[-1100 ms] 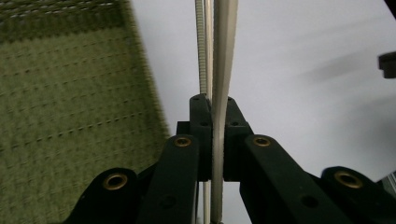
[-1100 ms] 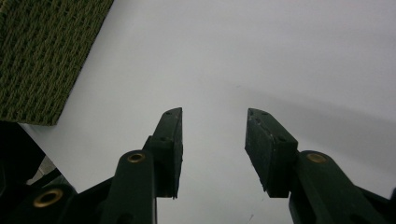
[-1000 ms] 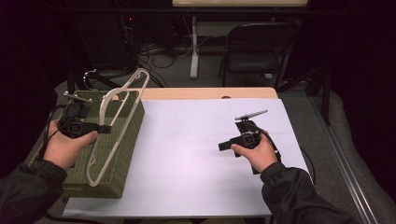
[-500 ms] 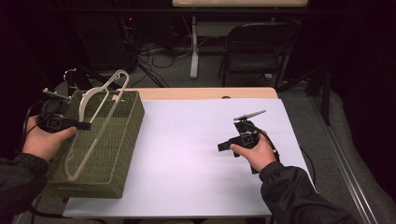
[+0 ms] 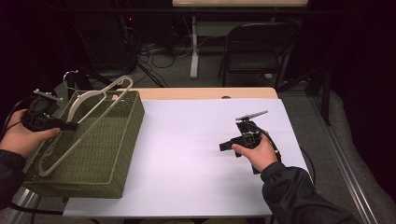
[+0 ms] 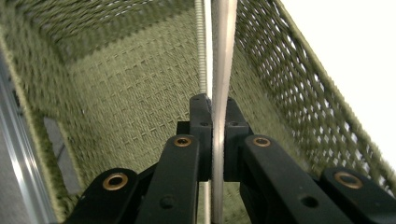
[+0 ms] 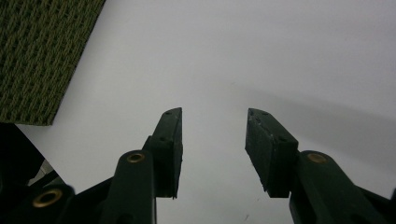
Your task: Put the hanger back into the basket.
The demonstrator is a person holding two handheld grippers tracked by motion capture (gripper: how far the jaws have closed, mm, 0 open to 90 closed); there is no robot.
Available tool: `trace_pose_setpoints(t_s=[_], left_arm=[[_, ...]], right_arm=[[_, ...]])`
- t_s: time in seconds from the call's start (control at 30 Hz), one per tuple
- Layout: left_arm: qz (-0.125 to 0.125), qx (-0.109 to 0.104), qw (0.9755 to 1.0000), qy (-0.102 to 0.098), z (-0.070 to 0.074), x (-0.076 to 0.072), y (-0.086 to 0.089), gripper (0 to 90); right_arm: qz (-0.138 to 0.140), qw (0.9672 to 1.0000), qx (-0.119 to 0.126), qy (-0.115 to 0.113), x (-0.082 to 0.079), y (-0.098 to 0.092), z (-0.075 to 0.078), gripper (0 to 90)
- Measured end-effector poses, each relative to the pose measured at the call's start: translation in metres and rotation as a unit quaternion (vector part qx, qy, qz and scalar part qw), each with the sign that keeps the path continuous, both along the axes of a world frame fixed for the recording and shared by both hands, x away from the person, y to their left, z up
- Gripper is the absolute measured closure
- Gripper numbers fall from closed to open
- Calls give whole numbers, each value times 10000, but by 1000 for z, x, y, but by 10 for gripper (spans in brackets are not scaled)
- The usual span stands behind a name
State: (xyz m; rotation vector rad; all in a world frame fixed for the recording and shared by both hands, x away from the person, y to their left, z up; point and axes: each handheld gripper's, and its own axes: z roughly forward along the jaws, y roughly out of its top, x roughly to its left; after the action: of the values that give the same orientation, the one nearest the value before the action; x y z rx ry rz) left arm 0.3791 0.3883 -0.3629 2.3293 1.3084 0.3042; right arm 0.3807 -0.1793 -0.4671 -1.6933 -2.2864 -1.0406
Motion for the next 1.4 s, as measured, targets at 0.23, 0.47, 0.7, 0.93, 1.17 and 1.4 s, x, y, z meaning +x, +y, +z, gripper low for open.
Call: trace_pose_setpoints(t_s=[0.23,0.47,0.7,0.93,1.17,1.4], left_arm=[[-606,-37,9982,23,-13,2,10,872],[-486,-108,9987,-60,-27,3,25,871],[-568,89,9983,6,-40,6,36,871],[-687,332,9965,332,-61,4,41,869],[-909,131,9958,0,-71,-4,22,519],[-965,-71,9952,-132,-58,-23,5,441]], right_arm=[[-5,10000,6,-33,1,2,-1,568],[-18,10000,-13,2,3,2,-2,568],[18,10000,-25,27,4,3,-3,568],[-26,10000,-14,24,3,2,-2,568],[-45,10000,-31,6,2,0,-2,568],[2,9999,-48,-108,-1,-1,0,562]])
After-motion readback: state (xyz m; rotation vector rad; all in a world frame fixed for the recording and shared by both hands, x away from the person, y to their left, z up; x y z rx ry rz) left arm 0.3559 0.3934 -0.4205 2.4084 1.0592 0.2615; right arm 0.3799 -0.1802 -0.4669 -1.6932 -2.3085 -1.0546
